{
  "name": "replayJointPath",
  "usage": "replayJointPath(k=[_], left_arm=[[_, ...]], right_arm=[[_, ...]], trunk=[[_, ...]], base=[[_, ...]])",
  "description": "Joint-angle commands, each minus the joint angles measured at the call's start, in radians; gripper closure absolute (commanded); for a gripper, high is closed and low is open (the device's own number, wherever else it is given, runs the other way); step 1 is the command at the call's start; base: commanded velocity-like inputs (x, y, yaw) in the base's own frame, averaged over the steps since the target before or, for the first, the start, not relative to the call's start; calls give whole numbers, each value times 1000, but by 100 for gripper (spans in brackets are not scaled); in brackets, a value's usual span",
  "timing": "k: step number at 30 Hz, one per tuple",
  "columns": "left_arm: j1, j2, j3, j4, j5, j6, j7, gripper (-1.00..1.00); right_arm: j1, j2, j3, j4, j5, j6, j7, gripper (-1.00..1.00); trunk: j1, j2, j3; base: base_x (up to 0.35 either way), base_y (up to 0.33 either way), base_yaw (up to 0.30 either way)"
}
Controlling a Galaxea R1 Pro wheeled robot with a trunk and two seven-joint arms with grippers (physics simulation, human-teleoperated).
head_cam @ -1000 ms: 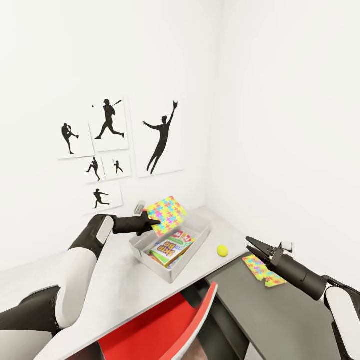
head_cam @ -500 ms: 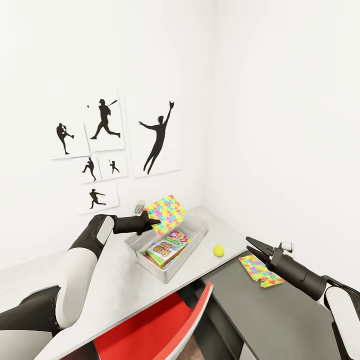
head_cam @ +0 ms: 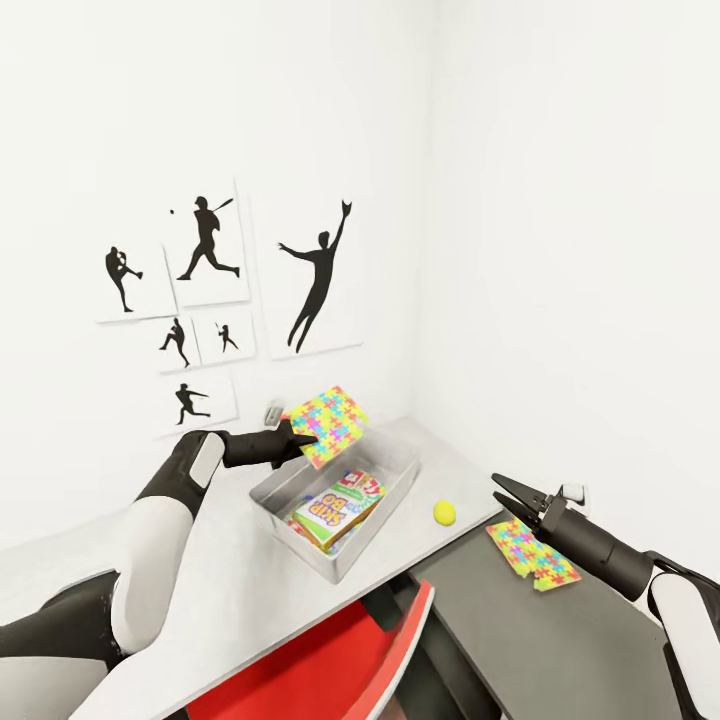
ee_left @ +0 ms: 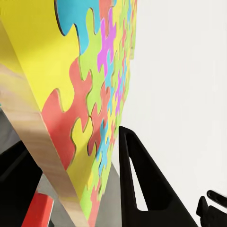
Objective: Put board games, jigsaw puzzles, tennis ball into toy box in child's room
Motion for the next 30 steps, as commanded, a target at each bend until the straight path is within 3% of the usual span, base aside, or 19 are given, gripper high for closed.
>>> replayJointPath(k=[1,20,24,27,30], left_arm=[[-1,-1,8,0,-7,4,-6,100],[0,-5,8,11,-10,1,-4,100],[0,-6,8,58,-11,-44,-1,100],[1,-7,11,125,-9,-96,40,100],[0,-11,12,160,-4,-148,118,100]], right_arm=[[0,0,-1,0,3,5,5,-100],[0,-1,-4,0,3,6,8,-100],[-1,-1,-4,0,3,6,8,-100],[-1,-1,-4,0,3,6,8,-100],[-1,-1,-5,0,3,6,8,-100]], trunk=[[1,-1,0],[1,-1,0],[1,-1,0],[1,-1,0],[1,-1,0]], base=[[89,72,0],[8,7,0],[0,0,0],[0,0,0],[0,0,0]])
